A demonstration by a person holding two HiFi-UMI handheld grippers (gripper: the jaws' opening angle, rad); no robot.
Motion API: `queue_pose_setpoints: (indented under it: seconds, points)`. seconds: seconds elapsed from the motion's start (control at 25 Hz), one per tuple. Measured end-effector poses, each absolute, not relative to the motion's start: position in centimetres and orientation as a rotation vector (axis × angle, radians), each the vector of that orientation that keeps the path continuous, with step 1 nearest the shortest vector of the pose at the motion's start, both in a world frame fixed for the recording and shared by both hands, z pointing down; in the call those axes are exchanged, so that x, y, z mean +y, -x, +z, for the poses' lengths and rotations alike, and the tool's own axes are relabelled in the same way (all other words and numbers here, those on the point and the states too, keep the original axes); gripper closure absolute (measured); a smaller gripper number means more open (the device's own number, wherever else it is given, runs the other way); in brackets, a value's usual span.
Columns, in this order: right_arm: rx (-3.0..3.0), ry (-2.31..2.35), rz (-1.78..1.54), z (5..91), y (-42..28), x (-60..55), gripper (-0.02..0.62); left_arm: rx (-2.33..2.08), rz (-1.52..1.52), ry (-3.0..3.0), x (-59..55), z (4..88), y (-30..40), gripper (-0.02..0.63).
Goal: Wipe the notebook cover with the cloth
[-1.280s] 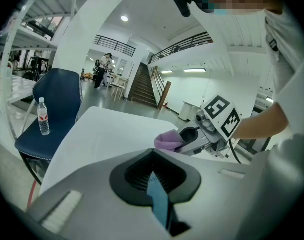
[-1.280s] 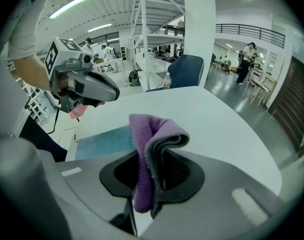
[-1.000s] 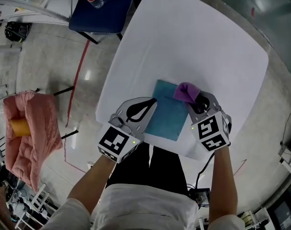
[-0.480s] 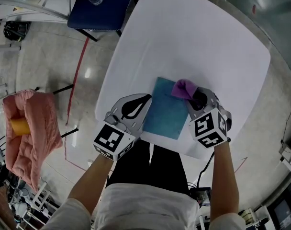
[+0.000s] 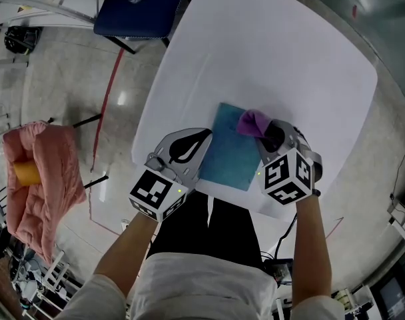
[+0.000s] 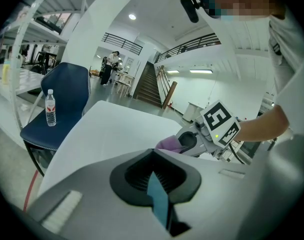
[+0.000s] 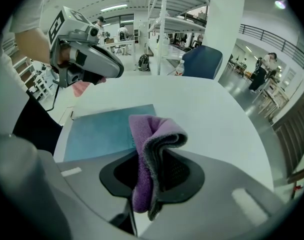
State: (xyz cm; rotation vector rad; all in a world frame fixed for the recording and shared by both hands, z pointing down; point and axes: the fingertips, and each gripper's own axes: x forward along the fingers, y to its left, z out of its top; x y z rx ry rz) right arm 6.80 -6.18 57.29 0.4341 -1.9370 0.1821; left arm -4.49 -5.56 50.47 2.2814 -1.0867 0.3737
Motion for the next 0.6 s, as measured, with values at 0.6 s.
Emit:
queue_pose_setpoints:
  seconds: [0.6]
  points:
    - [-1.94,-0.412,0.223,57.4,-6.6,-3.8,0.488,-1.062,0.385,-2.295,-4.3,50.4,3.6,0.606]
